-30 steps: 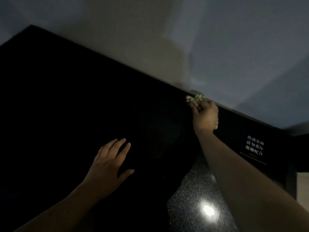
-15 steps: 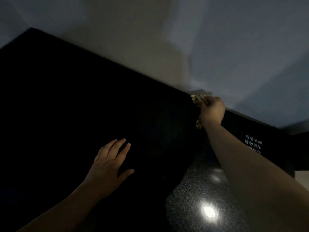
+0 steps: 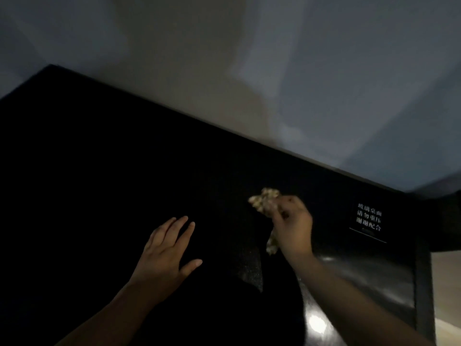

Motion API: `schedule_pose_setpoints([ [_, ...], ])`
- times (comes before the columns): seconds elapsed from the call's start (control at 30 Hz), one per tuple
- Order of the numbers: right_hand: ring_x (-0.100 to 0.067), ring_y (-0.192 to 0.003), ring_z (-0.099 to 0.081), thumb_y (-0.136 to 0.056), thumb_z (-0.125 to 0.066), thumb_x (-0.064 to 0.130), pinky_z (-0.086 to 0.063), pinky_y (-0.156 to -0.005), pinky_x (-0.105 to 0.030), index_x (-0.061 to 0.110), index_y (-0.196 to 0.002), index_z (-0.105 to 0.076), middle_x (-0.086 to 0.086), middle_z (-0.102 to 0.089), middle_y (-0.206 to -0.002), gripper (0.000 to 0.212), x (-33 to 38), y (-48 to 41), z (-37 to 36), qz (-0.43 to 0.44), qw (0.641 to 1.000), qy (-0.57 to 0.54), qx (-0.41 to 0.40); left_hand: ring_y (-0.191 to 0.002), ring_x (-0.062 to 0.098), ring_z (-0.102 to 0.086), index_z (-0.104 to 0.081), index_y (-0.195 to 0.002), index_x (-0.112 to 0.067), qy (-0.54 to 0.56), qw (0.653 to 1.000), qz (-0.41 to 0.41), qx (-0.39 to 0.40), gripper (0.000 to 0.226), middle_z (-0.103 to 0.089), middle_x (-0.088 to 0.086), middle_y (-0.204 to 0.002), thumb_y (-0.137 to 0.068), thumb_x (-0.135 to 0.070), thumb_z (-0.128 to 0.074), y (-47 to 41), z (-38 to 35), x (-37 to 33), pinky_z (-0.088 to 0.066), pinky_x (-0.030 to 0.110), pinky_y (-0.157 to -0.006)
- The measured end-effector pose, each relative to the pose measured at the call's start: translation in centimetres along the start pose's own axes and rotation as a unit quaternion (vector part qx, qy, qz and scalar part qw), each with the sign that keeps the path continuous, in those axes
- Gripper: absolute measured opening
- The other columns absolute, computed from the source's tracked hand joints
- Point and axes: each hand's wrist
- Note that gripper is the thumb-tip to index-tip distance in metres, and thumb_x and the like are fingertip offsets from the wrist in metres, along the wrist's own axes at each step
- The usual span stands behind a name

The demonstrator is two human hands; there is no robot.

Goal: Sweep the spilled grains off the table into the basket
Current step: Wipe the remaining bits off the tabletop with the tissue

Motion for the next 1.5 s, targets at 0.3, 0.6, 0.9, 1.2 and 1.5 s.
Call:
schedule_pose_setpoints([
  [0.3,-0.02,-0.096,-0.054,-0.085,-0.066,0.007,-0.042,-0.083,-0.026,0.009,-0.091,-0.073,-0.004,-0.062,-0.1,0.009,-0.4,-1.0,-1.6,-0.019,0.997,0.076,-0.014,-0.144,0.013,0.009,-0.005,-0.152,-0.027,0.015,0.999,0.012,0.026,0.096,0.002,-0.007,-0.159,-0.07,-0.076,-0.006,0.1,0.5,-0.4,-0.001,0.03,-0.113],
  [0.6,-0.009,-0.096,-0.055,-0.084,-0.067,0.004,-0.037,-0.083,-0.008,0.019,-0.091,-0.076,0.01,-0.061,-0.097,0.019,1.5,7.4,-0.1,0.008,0.993,0.002,0.118,-0.144,0.013,0.014,0.003,-0.152,-0.026,0.001,0.998,0.02,0.063,0.08,0.012,-0.007,-0.158,-0.092,-0.06,-0.037,0.2,2.1,-1.4,0.0,0.032,-0.116],
  [0.9,-0.02,-0.097,-0.055,-0.082,-0.067,0.001,-0.036,-0.082,-0.018,0.011,-0.094,-0.074,0.003,-0.059,-0.099,0.017,0.6,4.0,-1.5,-0.021,0.996,0.089,0.01,-0.145,0.01,0.004,-0.004,-0.152,-0.024,0.038,0.997,0.006,0.067,0.073,-0.001,-0.009,-0.158,-0.095,-0.053,-0.039,3.8,2.8,-1.0,-0.007,0.027,-0.119],
  [1.2,-0.001,-0.096,-0.053,-0.085,-0.062,0.024,-0.037,-0.083,-0.008,0.028,-0.093,-0.076,0.02,-0.059,-0.096,0.017,3.3,17.3,-1.7,0.023,0.989,-0.007,0.149,-0.145,0.011,-0.004,-0.013,-0.152,-0.023,0.05,0.997,0.023,0.058,0.079,-0.01,-0.007,-0.158,-0.088,-0.066,-0.028,9.1,1.2,1.8,-0.012,0.029,-0.118],
  [1.5,-0.022,-0.109,-0.055,-0.088,-0.065,0.009,-0.037,-0.091,-0.019,0.008,-0.105,-0.072,-0.003,-0.06,-0.109,0.019,1.5,8.2,0.1,-0.1,0.99,0.099,-0.029,-0.144,0.015,-0.012,-0.023,-0.15,-0.018,0.056,0.997,-0.004,0.05,0.089,-0.018,-0.004,-0.156,-0.077,-0.069,-0.012,12.9,0.2,3.1,-0.022,0.036,-0.117],
])
Point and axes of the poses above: each hand's wrist, its own y-axis away from the middle knuckle, its own z-axis out of the back of the hand, x = y × z
